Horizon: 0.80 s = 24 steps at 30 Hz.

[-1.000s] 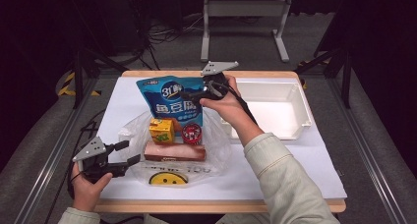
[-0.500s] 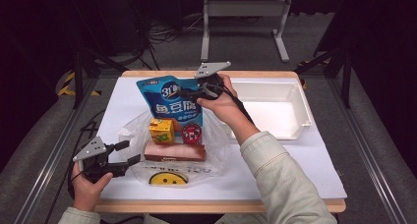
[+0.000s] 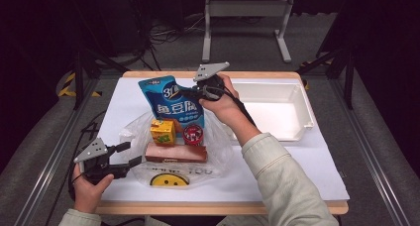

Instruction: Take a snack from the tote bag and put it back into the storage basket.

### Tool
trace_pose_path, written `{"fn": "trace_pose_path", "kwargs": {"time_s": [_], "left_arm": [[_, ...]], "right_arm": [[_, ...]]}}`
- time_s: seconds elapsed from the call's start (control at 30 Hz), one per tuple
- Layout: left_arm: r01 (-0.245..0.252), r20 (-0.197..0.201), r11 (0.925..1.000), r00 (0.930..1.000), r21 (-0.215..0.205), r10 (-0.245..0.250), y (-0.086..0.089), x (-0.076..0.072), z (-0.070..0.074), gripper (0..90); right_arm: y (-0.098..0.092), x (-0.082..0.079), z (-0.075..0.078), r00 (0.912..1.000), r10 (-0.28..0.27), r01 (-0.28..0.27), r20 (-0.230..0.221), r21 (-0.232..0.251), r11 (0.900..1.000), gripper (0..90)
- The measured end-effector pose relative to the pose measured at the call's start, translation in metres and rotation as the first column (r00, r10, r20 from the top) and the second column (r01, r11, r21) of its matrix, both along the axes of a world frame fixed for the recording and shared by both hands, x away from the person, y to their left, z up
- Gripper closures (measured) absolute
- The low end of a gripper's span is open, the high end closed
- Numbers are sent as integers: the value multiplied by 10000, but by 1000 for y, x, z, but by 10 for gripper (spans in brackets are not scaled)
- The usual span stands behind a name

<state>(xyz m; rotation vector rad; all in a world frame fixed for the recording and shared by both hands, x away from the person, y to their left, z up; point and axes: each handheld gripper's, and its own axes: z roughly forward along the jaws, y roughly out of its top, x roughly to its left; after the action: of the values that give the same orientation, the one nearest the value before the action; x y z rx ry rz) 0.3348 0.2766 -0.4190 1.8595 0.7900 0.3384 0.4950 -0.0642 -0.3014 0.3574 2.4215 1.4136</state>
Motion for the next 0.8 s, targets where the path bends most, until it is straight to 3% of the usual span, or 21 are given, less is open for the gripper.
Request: {"fn": "trace_pose_path", "kwargs": {"time_s": [0.33,0.57,0.8], "left_arm": [[23,-65,10000,10000,1,-23,0,0,0,282],[-3,-101,10000,9999,28,3,-1,0,0,282],[4,-108,10000,9999,29,-4,-1,0,-1,282]], "right_arm": [[2,-9,13,9988,472,-466,-140,358,9983,894],[5,-21,34,9972,644,-661,373,457,9968,894],[2,-27,49,9963,624,-661,597,616,9959,894]]}}
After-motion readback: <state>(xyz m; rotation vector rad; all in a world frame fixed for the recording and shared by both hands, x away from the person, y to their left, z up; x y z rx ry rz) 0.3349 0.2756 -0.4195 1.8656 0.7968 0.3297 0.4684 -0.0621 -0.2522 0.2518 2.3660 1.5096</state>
